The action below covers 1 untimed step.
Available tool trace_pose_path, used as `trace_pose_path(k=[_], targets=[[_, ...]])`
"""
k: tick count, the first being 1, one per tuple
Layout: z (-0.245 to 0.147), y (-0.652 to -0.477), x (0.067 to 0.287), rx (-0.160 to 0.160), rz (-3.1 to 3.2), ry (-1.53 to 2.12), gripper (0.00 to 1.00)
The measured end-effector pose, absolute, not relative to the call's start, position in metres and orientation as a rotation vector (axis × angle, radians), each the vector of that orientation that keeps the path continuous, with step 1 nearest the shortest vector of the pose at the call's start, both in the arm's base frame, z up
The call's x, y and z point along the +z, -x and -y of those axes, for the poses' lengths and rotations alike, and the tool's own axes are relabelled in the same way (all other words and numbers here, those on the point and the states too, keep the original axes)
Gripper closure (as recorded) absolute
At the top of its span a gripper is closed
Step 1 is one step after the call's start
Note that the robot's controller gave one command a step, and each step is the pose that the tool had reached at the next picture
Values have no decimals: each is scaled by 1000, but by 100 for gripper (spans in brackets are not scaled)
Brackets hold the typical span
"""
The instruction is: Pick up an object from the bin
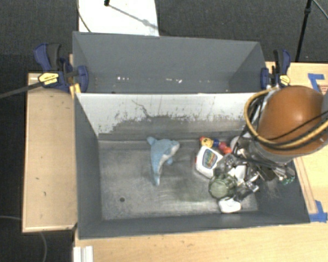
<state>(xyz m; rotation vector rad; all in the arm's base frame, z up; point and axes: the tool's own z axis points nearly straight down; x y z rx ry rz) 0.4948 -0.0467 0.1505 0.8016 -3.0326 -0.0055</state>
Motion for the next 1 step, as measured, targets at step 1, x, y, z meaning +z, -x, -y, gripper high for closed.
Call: trace_pose_path(k=[1], targets=[[47, -496, 170, 0, 3041, -802, 100]])
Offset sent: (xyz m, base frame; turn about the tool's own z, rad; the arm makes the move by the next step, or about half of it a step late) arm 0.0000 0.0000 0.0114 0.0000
